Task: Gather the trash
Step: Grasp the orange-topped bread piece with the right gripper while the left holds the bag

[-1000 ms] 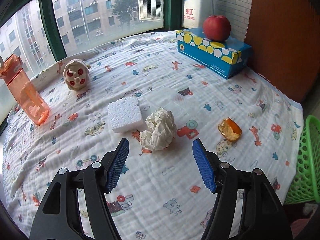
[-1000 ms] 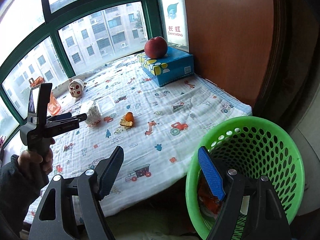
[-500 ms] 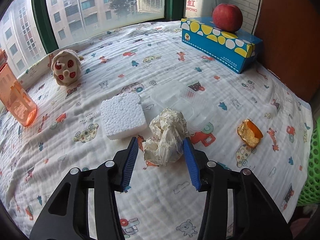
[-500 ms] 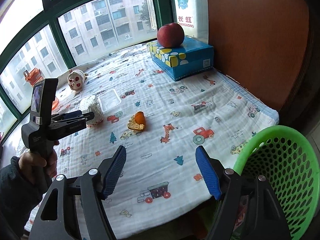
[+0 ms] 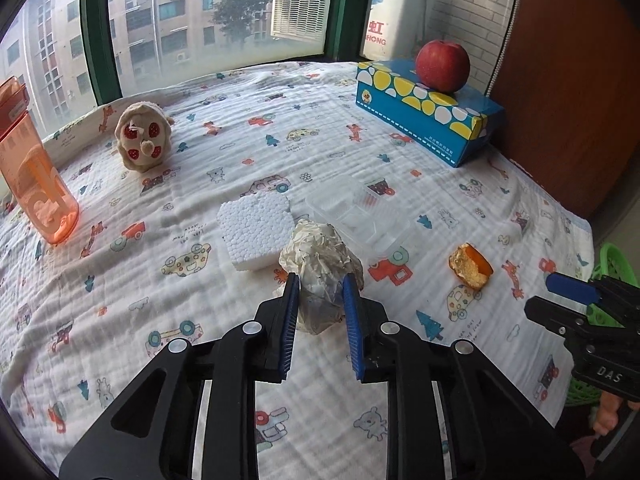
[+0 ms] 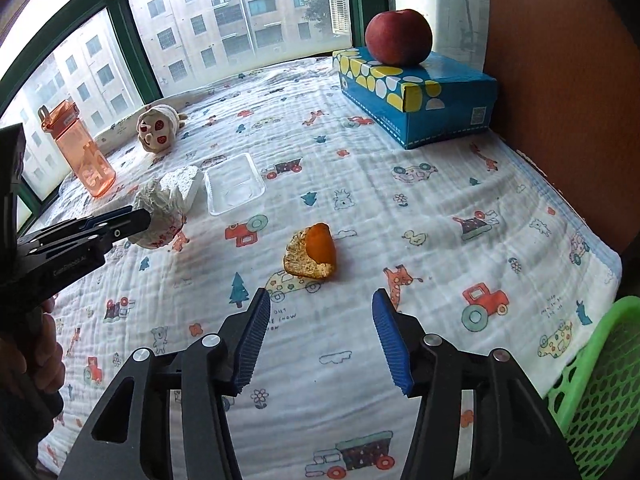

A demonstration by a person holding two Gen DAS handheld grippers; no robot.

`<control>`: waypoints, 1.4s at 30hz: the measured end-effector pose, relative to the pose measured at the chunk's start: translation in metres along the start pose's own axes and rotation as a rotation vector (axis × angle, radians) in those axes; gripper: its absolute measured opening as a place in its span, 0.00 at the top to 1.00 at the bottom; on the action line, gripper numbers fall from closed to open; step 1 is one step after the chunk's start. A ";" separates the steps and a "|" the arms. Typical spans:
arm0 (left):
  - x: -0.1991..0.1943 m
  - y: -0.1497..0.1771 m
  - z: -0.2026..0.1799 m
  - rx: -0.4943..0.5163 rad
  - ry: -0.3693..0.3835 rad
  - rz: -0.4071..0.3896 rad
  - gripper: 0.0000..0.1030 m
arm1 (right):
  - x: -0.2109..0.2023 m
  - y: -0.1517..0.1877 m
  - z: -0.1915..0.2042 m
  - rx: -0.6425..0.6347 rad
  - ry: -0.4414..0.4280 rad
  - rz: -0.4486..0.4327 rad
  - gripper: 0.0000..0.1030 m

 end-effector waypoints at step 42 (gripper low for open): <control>-0.037 0.008 0.024 -0.061 0.026 -0.019 0.79 | 0.053 -0.017 0.011 -0.037 -0.006 0.046 0.74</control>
Point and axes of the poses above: each gripper's, at about its wrist camera, not at the fingertips, and x roughly the way its jaws point, z to its left, y to its underside, the point moved 8 cm from there along x, roughly the way its jaws point, and after that the axes turned 8 degrees about -x, right-handed, at the moved point
